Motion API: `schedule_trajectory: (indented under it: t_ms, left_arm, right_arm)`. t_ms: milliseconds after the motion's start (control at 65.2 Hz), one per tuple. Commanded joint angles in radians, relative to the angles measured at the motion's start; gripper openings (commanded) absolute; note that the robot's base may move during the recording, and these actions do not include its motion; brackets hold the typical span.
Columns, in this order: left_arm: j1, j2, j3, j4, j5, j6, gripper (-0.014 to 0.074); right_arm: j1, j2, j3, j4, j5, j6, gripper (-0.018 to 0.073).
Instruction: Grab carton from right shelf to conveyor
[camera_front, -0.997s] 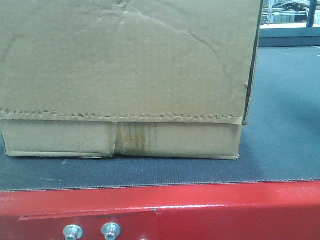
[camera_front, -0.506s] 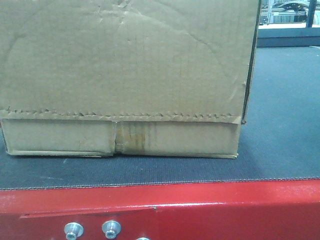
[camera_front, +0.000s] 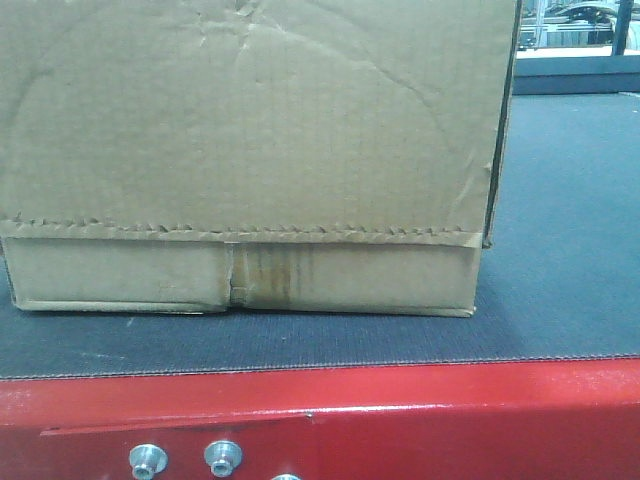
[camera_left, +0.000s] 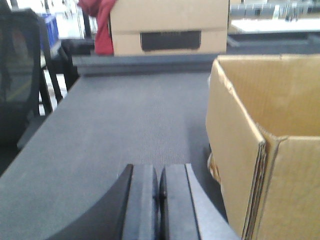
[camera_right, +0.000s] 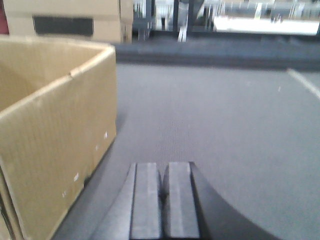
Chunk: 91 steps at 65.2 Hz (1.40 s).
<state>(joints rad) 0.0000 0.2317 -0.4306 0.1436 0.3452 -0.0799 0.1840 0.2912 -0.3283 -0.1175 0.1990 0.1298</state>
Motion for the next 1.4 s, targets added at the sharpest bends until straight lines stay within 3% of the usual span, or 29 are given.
schedule_trajectory:
  t_ms: [0,889,981,1181,1380]
  left_arm:
    - [0.001,-0.018,0.002,0.001,-0.020,0.003,0.0011]
    - [0.013,-0.052,0.027,-0.014,-0.024,0.003,0.0011]
    - [0.029,-0.103,0.089,-0.078,-0.044,0.003,0.0011]
    - [0.040,-0.229,0.290,-0.085,-0.134,0.003,0.0011]
    - [0.040,-0.232,0.431,-0.118,-0.271,0.003,0.0011]
  right_arm:
    - [-0.004,-0.024,0.002,-0.014,-0.038,-0.007,-0.0070]
    - [-0.004,-0.024,0.002,-0.014,-0.065,-0.007,-0.0070]
    - [-0.004,-0.024,0.002,-0.014,-0.065,-0.007,-0.0070]
    - [-0.004,-0.024,0.002,-0.014,-0.065,-0.007,-0.0070]
    - [-0.004,-0.024,0.002,-0.014,-0.067,-0.007,-0.0070]
